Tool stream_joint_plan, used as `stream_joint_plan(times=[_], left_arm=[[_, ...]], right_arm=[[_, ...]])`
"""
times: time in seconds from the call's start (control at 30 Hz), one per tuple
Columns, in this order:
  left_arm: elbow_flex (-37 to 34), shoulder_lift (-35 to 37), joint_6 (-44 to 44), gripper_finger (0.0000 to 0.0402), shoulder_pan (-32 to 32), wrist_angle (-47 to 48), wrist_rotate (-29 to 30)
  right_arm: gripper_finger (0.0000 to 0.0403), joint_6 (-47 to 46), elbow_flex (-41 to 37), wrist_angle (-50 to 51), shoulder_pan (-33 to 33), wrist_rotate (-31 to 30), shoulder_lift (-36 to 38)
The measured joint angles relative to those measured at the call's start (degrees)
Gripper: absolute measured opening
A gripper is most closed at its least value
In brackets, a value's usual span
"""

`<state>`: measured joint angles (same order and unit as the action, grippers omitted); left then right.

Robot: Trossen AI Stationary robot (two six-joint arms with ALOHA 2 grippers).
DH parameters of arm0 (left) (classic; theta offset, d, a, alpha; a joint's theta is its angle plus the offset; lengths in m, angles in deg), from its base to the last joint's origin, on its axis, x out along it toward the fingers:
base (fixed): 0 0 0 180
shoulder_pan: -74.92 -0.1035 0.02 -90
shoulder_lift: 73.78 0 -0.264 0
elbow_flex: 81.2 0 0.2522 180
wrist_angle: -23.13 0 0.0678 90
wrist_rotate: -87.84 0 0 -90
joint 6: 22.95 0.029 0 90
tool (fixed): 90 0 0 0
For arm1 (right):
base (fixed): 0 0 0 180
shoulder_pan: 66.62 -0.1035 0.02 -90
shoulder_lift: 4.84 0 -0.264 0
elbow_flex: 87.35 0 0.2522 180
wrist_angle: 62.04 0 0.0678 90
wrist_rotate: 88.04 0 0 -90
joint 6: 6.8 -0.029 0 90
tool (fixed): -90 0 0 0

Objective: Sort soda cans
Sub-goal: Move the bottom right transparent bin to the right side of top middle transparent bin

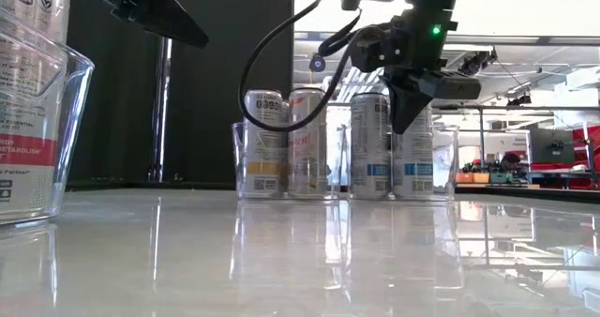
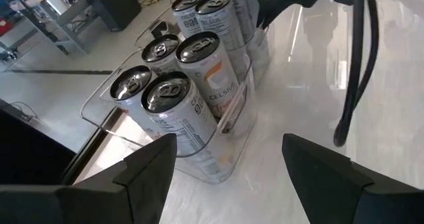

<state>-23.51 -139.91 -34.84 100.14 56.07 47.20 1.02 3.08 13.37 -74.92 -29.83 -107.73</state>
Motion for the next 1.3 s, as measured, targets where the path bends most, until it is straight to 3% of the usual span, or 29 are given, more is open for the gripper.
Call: stream_joint_plan(times=[0.33, 0.5, 0.9, 1.03, 1.17, 1.3], left_arm=[[0.0, 0.0, -1.5, 0.0268, -1.6, -0.2, 0.0], [0.0, 0.0, -1.5, 0.0268, -1.8, -0.3, 0.0], [0.0, 0.0, -1.5, 0.0268, -1.8, -1.2, 0.0], [0.0, 0.0, -1.5, 0.0268, -1.8, -1.3, 0.0], [0.0, 0.0, -1.6, 0.0268, -1.8, -1.6, 0.0], [0.0, 0.0, -2.2, 0.0268, -1.7, -1.6, 0.0]], right_arm=[[0.0, -1.4, -0.1, 3.7, -2.2, 2.3, 1.9], [0.0, -1.1, -0.1, 4.7, 0.1, 5.0, 3.0], [0.0, 7.1, -0.1, 0.5, 7.9, 3.3, 3.0], [0.0003, 6.4, -0.1, 0.4, 9.5, 5.5, 3.0], [0.0025, 6.0, 0.0, 0.3, 10.5, 7.5, 3.2], [0.0072, 5.8, 0.1, 0.2, 10.5, 6.5, 3.2]])
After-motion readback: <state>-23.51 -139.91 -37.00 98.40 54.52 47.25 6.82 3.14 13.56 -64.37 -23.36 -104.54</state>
